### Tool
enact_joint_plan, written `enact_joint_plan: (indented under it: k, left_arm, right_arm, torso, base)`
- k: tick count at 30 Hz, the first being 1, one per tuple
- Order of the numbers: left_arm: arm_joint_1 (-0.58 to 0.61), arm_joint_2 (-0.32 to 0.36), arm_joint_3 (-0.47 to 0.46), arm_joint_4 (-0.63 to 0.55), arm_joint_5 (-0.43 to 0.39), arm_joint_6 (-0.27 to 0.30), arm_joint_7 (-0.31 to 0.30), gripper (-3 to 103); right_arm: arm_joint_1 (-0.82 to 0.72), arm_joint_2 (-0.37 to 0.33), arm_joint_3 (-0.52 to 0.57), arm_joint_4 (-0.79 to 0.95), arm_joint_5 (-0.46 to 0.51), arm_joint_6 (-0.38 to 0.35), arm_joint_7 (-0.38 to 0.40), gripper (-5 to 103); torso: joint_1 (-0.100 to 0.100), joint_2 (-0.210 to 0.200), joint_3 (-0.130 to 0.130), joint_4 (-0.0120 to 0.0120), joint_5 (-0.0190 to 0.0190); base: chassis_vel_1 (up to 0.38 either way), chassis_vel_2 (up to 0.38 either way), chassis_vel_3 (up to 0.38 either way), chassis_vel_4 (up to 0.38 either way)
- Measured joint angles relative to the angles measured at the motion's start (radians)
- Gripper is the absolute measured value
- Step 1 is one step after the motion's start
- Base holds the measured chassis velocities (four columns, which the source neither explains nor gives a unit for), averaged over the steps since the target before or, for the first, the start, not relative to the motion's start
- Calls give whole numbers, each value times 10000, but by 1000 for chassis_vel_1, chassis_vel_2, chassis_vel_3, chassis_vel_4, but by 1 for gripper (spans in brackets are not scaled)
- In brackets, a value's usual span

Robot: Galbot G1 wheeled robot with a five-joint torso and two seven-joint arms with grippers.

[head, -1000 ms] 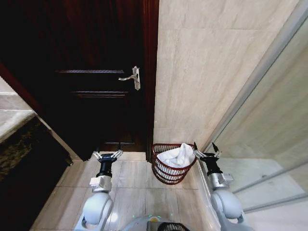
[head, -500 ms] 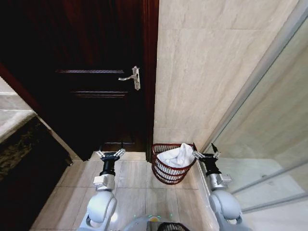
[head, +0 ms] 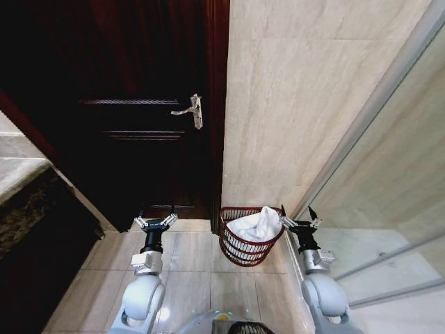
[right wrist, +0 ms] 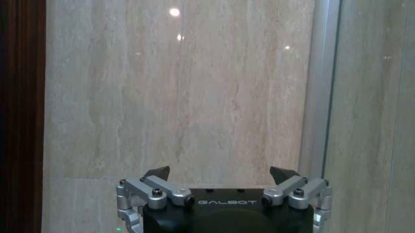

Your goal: Discard the used towel into the hamper.

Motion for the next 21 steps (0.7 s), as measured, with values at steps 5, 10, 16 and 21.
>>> enact_joint_plan:
  k: [5,10,16,21]
  left_arm:
    - [86,3,-31,-27,4,-76,16,100]
    - [180,33,-72,-164,56,-115,34,100]
    - [215,35,-119,-252,57,-124,43,100]
    - [244,28,-120,-276,65,-158,52,100]
  right_arm:
    - [-24,29,-3,-61,-33,128,2,100]
    - [-108,47,22,13,-33,141,10,100]
    - [-186,52,61,123,-32,145,52,100]
    - [-211,97,78,136,-30,176,53,100]
  torso:
    - [-24,-58,-33,0,0]
    - [-55,-132,-80,0,0]
    - [-99,-241,-142,0,0]
    - [-142,-344,-203,0,1]
  base:
    - [0,0,0,0]
    - [0,0,0,0]
    - [0,0,0,0]
    - [0,0,0,0]
